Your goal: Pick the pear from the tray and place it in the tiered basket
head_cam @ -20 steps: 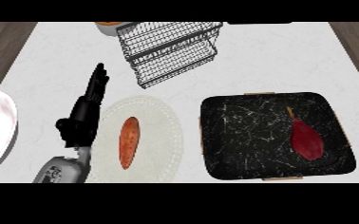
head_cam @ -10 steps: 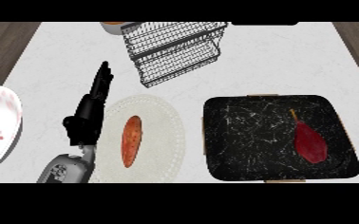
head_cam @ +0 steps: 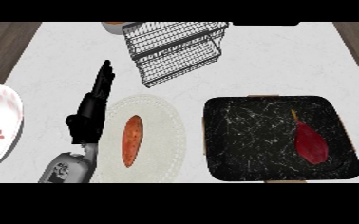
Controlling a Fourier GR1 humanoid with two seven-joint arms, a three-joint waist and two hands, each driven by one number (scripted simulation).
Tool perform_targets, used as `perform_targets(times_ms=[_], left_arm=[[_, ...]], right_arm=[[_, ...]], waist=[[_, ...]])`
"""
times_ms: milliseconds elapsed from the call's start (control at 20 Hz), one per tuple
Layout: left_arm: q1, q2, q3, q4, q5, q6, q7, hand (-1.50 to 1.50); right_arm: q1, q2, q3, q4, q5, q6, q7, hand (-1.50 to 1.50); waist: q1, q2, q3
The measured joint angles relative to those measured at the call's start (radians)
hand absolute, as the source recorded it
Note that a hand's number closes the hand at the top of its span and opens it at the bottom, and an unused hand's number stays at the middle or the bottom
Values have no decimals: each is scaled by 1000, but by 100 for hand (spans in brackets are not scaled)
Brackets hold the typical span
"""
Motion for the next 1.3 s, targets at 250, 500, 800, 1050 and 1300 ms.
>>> perform_targets(times_ms=[250, 500, 800, 1050, 1300], left_arm=[[-15, -6, 3, 1, -3, 1, 19, 0], [0, -5, 9, 1, -2, -5, 4, 0], [0, -10, 4, -7, -5, -13, 12, 0], [0, -13, 10, 3, -12, -10, 7, 0], [-1, -22, 5, 8, -19, -8, 5, 0]], right_arm=[[27, 17, 27, -58, 111, 6, -26, -150], [63, 11, 30, -95, 206, 1, -77, -150], [78, 10, 85, -146, 357, -54, -151, -150], [110, -11, 142, -173, 464, -99, -227, -150], [130, -37, 215, -210, 560, -195, -336, -150]], waist=[[2, 1, 1], [0, 0, 1], [6, 1, 2], [4, 1, 3], [5, 1, 3]])
